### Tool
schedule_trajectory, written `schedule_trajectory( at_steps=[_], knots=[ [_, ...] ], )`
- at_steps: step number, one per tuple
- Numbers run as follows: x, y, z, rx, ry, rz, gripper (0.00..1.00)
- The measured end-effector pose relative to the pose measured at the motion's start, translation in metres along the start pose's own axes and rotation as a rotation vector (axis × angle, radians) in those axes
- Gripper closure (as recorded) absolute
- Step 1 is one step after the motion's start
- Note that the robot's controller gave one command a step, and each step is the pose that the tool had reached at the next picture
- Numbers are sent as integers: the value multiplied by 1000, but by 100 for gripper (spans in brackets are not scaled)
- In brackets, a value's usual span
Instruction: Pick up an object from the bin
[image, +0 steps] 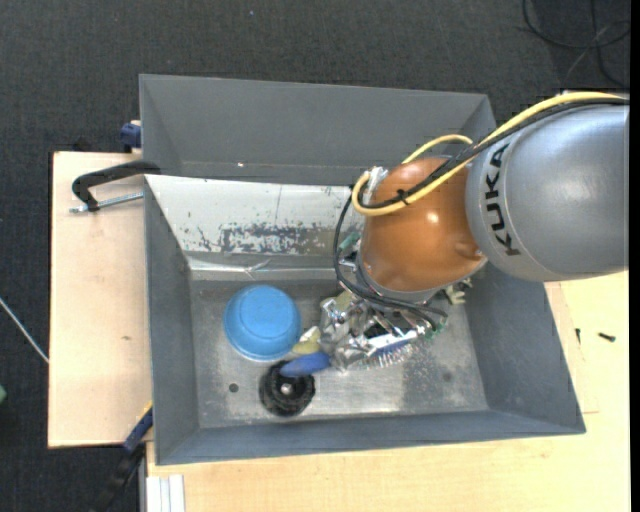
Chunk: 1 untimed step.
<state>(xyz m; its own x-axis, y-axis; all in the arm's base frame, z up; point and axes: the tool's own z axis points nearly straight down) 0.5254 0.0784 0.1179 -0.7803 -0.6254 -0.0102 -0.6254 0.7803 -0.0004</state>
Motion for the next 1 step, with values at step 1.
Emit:
schedule_trajectory(
  at_steps=[1],
  knots=[
    [-1, -1, -108, 6, -4, 13, 100]
  ],
)
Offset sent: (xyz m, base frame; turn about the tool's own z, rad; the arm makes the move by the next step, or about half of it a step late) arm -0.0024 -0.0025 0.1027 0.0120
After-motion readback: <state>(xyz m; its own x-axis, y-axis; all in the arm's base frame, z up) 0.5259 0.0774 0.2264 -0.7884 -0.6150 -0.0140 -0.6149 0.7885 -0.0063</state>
